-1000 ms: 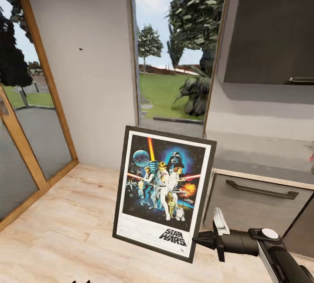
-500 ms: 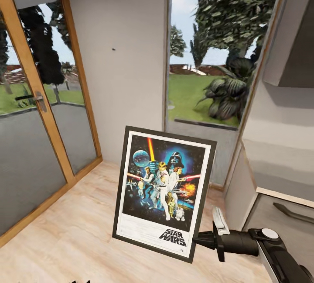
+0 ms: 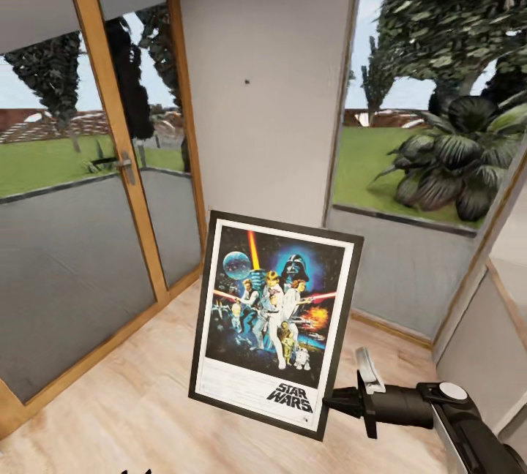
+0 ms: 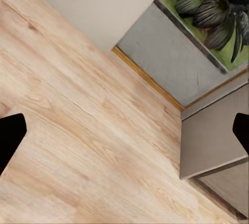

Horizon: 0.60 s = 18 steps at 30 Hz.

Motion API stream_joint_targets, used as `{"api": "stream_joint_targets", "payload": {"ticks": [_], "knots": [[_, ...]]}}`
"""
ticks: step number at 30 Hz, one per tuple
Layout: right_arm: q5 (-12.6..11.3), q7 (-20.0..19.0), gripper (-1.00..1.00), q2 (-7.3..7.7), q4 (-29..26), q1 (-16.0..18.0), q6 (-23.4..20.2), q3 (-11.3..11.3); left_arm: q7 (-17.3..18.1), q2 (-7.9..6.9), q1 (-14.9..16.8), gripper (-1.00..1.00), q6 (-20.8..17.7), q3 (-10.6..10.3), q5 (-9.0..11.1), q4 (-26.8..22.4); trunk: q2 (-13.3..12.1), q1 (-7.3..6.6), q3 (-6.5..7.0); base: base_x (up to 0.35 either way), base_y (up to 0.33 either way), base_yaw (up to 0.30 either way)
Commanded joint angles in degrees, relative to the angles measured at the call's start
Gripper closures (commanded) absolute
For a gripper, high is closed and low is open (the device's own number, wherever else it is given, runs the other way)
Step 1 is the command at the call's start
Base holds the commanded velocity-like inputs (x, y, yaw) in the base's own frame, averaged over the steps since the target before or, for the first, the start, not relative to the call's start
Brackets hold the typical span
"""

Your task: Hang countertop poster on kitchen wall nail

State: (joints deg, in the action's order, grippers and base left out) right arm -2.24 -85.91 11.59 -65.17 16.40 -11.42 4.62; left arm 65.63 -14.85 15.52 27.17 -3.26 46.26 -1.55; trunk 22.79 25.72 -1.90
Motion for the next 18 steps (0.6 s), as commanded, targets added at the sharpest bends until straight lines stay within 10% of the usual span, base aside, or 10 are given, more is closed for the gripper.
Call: {"api": "stream_joint_targets", "payload": {"ticks": [1,18], "knots": [[-0.1,-0.3,1.00,0.01,0.0,0.0,-0.8,0.0,0.1,0.00,0.1,-1.00,0.3,-0.3,0.3,0.1,0.1,0.06,-0.13,0.243,0.292,0.291],[-0.2,-0.4,1.00,0.01,0.0,0.0,-0.8,0.1,0.1,0.00,0.1,-1.00,0.3,-0.3,0.3,0.1,0.1,0.06,-0.13,0.239,0.295,0.107]]}}
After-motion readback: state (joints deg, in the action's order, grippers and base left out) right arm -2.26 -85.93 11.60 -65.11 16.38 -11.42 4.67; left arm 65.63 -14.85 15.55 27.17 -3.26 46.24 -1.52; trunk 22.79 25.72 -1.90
